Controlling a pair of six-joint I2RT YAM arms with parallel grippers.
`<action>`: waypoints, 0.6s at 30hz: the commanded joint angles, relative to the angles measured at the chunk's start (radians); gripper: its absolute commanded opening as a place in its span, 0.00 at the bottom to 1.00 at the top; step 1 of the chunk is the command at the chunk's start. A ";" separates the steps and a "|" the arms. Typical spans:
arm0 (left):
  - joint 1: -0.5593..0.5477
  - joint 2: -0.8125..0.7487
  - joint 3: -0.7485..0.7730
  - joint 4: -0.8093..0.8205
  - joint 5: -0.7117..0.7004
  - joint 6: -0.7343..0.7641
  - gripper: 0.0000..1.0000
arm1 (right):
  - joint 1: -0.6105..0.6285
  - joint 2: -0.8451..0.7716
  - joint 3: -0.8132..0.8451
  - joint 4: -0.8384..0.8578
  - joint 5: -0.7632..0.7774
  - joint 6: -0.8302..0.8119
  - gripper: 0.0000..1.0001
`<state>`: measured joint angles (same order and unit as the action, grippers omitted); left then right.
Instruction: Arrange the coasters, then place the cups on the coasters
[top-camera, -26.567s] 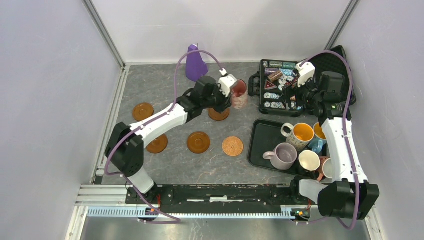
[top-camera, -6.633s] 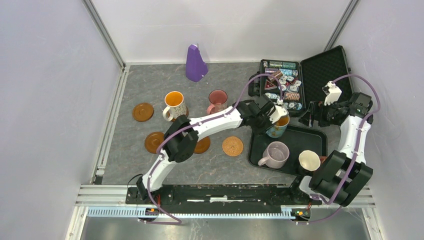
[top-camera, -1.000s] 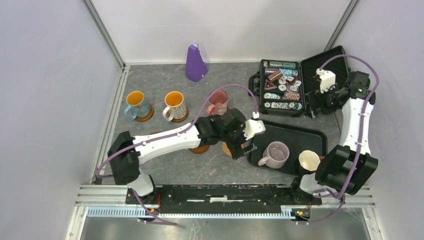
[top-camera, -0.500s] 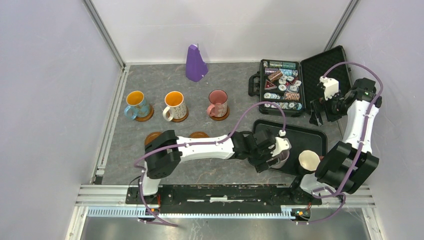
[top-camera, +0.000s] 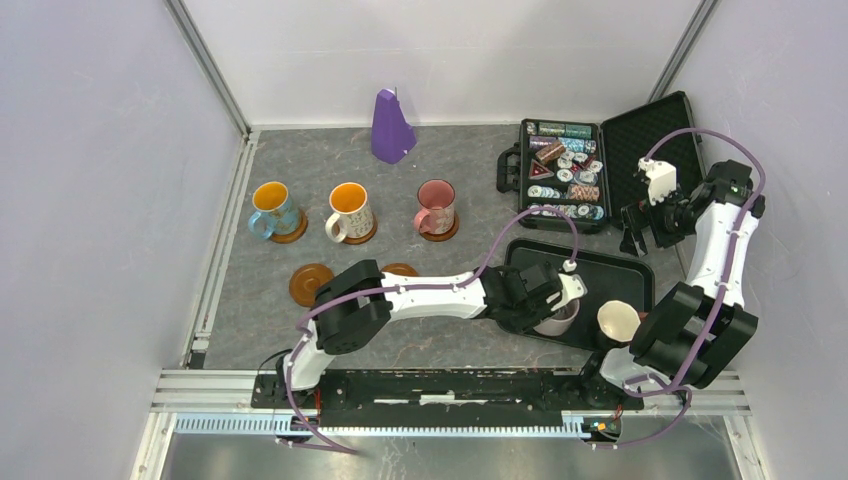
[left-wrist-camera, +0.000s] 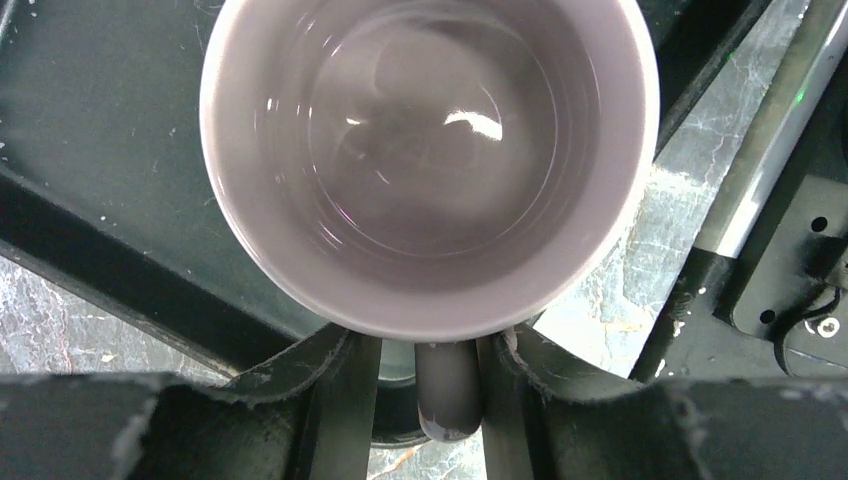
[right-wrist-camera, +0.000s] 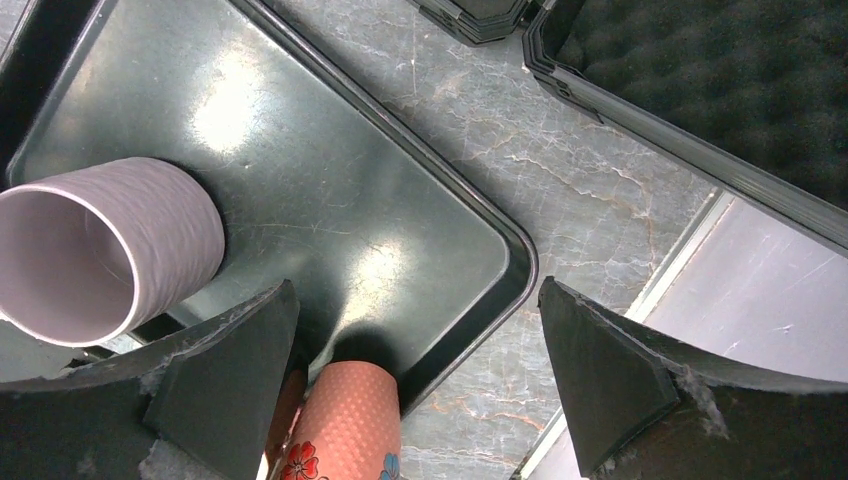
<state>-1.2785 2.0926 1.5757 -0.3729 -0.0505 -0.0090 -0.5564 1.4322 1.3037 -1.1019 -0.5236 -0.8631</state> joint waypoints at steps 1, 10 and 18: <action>0.000 0.031 0.060 0.016 -0.037 0.007 0.45 | -0.007 -0.028 -0.012 -0.010 -0.033 -0.017 0.98; 0.011 0.058 0.084 0.006 -0.038 -0.011 0.26 | -0.013 -0.028 -0.014 -0.004 -0.025 -0.013 0.98; 0.016 -0.026 0.064 0.080 -0.071 -0.005 0.02 | -0.014 -0.009 -0.014 -0.004 -0.044 0.003 0.98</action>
<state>-1.2732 2.1460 1.6241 -0.3756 -0.0765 -0.0101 -0.5655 1.4315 1.2938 -1.1061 -0.5293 -0.8654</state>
